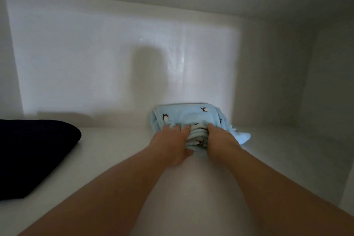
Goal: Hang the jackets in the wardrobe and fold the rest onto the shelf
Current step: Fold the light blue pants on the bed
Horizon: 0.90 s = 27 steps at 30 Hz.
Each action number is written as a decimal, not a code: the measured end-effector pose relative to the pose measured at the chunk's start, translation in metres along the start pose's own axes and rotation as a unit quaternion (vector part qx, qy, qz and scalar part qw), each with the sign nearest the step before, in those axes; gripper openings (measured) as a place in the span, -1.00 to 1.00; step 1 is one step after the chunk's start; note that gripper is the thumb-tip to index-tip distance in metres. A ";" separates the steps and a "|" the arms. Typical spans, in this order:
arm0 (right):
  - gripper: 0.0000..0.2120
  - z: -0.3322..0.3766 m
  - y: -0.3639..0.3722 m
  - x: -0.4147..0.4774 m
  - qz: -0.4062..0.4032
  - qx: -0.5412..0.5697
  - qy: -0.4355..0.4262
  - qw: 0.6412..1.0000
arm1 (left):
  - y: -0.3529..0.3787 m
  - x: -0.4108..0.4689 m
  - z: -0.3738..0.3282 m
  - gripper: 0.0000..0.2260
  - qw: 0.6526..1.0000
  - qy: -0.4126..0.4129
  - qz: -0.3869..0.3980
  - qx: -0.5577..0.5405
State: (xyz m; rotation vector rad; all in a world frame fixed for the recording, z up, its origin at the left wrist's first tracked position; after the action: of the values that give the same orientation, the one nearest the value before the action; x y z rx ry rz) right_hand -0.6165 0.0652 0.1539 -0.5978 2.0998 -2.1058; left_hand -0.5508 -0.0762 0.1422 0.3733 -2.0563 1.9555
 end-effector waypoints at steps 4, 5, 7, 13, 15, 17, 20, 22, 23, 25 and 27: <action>-0.33 -0.001 0.012 0.017 -0.007 0.007 0.008 1.000 | 0.007 0.012 -0.002 -0.29 1.000 0.008 -0.010 0.001; -0.33 -0.003 0.014 0.019 -0.008 0.003 0.012 1.000 | 0.008 0.014 -0.002 -0.29 1.000 0.008 -0.007 -0.001; -0.43 -0.006 0.014 0.022 -0.019 0.013 0.013 1.000 | 0.010 0.017 -0.002 -0.29 1.000 0.006 -0.010 -0.002; -0.56 -0.010 0.009 0.009 -0.021 0.034 -0.008 0.999 | 0.010 0.014 -0.005 -0.30 1.000 -0.004 -0.001 -0.007; -0.57 -0.012 0.004 -0.001 -0.018 0.035 -0.011 0.999 | 0.007 0.014 -0.007 -0.30 1.000 -0.006 0.008 -0.009; -0.61 -0.016 0.005 -0.012 -0.015 0.034 -0.008 0.999 | 0.008 0.011 -0.009 -0.30 1.000 -0.006 0.020 -0.017; -0.70 -0.020 -0.002 -0.024 -0.038 0.037 -0.005 0.999 | 0.006 0.010 -0.008 -0.30 0.999 -0.004 0.031 -0.030; -0.68 -0.021 -0.005 -0.029 -0.033 0.033 -0.003 0.999 | 0.003 0.011 -0.008 -0.32 0.998 0.001 0.031 -0.052; -0.64 -0.022 -0.005 -0.030 -0.028 0.035 -0.003 0.999 | 0.001 0.011 -0.008 -0.33 0.998 0.005 0.033 -0.060; -0.55 -0.023 -0.008 -0.034 -0.012 0.044 0.000 0.999 | -0.002 0.012 -0.003 -0.32 0.995 0.006 0.047 -0.087; -0.53 -0.024 -0.010 -0.037 -0.007 0.050 0.002 0.999 | -0.004 0.010 0.001 -0.28 0.993 0.009 0.055 -0.108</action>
State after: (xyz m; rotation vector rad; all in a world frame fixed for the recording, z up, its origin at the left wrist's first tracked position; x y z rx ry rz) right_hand -0.5889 0.1013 0.1568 -0.5969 1.9837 -2.2061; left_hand -0.5587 -0.0774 0.1496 0.1987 -2.2926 1.7626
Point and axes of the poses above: each hand's wrist, its own x-axis towards the middle knuckle, its own y-axis out of the palm, z = x × y, the point moved 4 cm from there along x, towards the middle knuckle, and after that the axes turned 8 degrees about -x, right-handed, at the moved point
